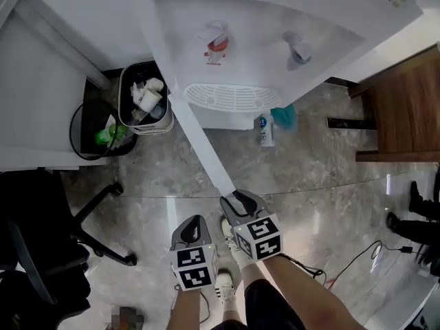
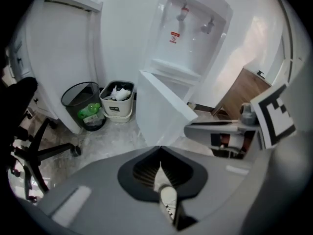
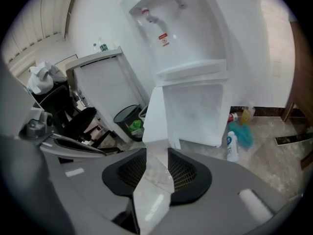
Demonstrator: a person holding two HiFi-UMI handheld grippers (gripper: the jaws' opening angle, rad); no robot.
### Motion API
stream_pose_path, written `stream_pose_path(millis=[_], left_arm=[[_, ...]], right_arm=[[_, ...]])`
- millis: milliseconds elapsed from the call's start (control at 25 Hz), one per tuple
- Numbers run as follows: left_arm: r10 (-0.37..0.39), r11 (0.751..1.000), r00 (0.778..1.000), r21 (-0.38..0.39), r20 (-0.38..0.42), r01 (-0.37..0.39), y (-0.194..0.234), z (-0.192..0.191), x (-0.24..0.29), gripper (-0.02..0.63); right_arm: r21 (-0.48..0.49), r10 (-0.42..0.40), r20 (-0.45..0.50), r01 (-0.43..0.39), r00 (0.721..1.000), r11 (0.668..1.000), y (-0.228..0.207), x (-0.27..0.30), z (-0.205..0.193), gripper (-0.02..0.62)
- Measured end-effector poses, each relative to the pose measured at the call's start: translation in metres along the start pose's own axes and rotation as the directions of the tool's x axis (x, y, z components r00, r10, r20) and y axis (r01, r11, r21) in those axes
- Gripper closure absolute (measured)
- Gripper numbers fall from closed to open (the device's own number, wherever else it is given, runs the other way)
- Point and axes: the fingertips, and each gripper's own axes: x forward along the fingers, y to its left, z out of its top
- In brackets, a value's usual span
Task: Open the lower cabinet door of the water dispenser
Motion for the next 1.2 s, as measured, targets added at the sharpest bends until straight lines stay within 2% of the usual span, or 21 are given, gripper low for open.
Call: stream_pose_path(millis=[160,280,400,520,720,920,1200], left_arm=[[0.046,0.997,0.999,-0.058,0.002,-0.045,0.032,-0.015,-0.013,0.599],[0.076,0.993,0.997,-0.087,0.003,-0.076,0.049,-0.020,-0.020,0.598],[0.087,0.991,0.996,-0.099,0.007,-0.086,0.059,-0.021,-0.026,0.599],[0.080,0.992,0.997,-0.103,0.012,-0.078,0.060,-0.019,-0.031,0.598],[0.034,0.993,0.999,-0.109,0.007,-0.033,0.037,-0.013,-0.051,0.598],[0.001,0.995,1.000,-0.101,-0.021,-0.003,-0.001,-0.016,-0.095,0.600],[-0.051,0.997,0.997,-0.060,-0.065,0.047,-0.042,-0.033,-0.138,0.600]], right_arm=[[0.015,0.056,-0.021,-0.055,0.998,0.998,0.051,0.017,-0.009,0.505],[0.008,0.059,-0.038,-0.059,0.998,0.998,0.066,0.029,-0.010,0.603],[-0.018,0.064,-0.054,-0.066,0.996,0.998,0.073,0.033,-0.010,0.603],[-0.005,0.065,-0.049,-0.065,0.997,0.998,0.078,0.026,-0.009,0.603],[0.063,0.069,-0.033,-0.067,0.997,0.996,0.085,-0.018,-0.006,0.603],[0.060,0.024,-0.056,-0.021,0.998,0.998,0.090,-0.088,-0.010,0.603],[0.195,-0.011,-0.073,0.025,0.997,0.981,0.091,-0.156,-0.024,0.603]])
